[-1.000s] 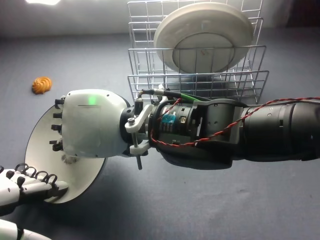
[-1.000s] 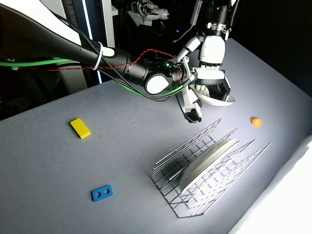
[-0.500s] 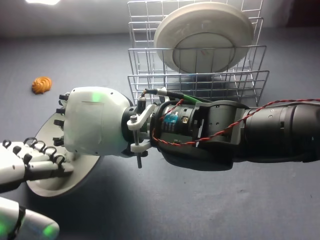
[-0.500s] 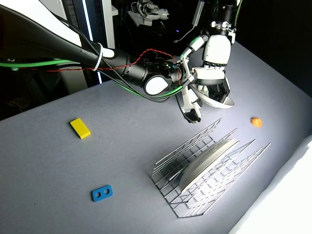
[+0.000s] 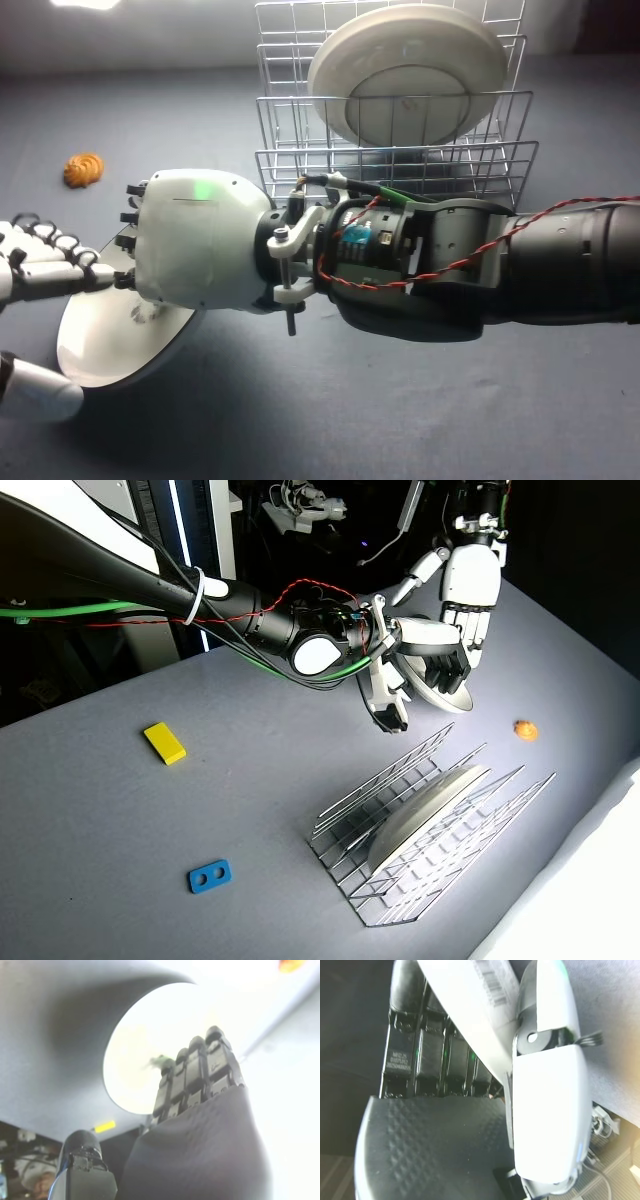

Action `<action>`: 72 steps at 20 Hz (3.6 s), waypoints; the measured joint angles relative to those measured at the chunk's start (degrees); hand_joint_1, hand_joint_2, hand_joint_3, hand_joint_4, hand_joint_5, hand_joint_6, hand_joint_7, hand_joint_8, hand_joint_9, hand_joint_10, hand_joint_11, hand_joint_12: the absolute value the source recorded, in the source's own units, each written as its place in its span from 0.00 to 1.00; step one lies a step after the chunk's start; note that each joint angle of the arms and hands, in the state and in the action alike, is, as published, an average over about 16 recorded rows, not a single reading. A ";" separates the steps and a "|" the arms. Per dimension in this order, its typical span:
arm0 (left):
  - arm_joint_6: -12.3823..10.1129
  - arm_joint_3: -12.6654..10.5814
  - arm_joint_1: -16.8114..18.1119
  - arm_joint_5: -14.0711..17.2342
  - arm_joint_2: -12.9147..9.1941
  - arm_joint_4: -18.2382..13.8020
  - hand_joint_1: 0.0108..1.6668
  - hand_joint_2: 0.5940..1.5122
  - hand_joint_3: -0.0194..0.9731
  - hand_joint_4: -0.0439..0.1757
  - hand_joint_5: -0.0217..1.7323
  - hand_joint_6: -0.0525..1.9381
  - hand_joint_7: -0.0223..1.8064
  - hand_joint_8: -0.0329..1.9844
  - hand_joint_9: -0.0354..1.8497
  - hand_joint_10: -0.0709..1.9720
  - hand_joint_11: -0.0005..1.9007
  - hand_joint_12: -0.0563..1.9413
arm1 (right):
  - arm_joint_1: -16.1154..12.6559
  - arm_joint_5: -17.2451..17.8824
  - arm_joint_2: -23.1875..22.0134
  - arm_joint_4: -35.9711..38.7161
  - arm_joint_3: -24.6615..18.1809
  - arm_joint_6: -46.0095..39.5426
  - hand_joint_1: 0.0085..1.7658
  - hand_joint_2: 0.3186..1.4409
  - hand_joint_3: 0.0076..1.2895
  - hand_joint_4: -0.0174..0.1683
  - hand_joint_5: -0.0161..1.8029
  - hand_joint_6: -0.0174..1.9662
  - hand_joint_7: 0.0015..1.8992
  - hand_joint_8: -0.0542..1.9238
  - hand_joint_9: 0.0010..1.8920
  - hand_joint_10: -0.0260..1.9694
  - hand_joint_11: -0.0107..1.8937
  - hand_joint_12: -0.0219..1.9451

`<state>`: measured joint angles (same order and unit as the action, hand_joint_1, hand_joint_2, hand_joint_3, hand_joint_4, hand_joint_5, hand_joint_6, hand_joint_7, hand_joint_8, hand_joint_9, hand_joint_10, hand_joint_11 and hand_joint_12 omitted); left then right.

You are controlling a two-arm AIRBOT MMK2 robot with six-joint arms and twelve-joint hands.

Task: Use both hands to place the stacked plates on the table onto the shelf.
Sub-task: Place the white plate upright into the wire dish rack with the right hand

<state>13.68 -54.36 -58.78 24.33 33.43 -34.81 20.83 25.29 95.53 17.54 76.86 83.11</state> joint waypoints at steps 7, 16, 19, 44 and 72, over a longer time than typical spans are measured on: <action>0.05 -3.34 2.20 2.96 -0.91 -2.65 0.01 0.51 0.02 0.21 0.04 0.03 0.03 0.02 0.03 0.04 0.01 0.04 | -0.87 0.59 -5.46 -2.92 -6.38 0.77 0.72 0.54 0.00 0.07 0.54 0.36 0.52 0.55 0.51 0.55 0.46 0.58; -0.63 -8.38 3.52 10.82 -1.39 -10.73 0.01 0.51 0.02 0.20 0.05 0.03 0.03 0.02 0.03 0.04 0.01 0.04 | -2.91 1.80 -14.03 -8.58 -16.37 4.73 0.74 0.55 0.00 0.09 0.54 0.41 0.54 0.53 0.52 0.56 0.47 0.55; -1.76 -9.95 3.67 13.58 -1.33 -13.63 0.01 0.52 0.02 0.20 0.05 0.03 0.03 0.02 0.03 0.04 0.01 0.04 | -3.81 2.21 -16.66 -10.13 -19.28 6.31 0.74 0.55 0.00 0.10 0.55 0.40 0.54 0.54 0.53 0.52 0.47 0.55; -7.54 -14.25 5.54 26.72 -0.42 -30.38 0.01 0.52 0.02 0.20 0.05 0.03 0.04 0.02 0.04 0.04 0.01 0.04 | -19.99 -11.75 -32.51 7.10 -24.21 -39.27 0.72 0.55 0.00 0.08 0.53 0.42 0.56 0.57 0.57 0.47 0.48 0.63; -8.22 -11.59 29.92 44.87 -3.38 -48.36 0.01 0.53 0.02 0.20 0.05 0.03 0.04 0.02 0.04 0.04 0.01 0.04 | -22.10 -19.82 -34.40 -7.67 -17.58 -44.06 0.70 0.63 0.00 0.05 0.48 0.48 0.54 0.58 0.54 0.48 0.43 0.73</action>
<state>5.46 -65.95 -28.86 69.20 30.05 -83.17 -1.28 5.47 61.13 9.86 59.28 39.06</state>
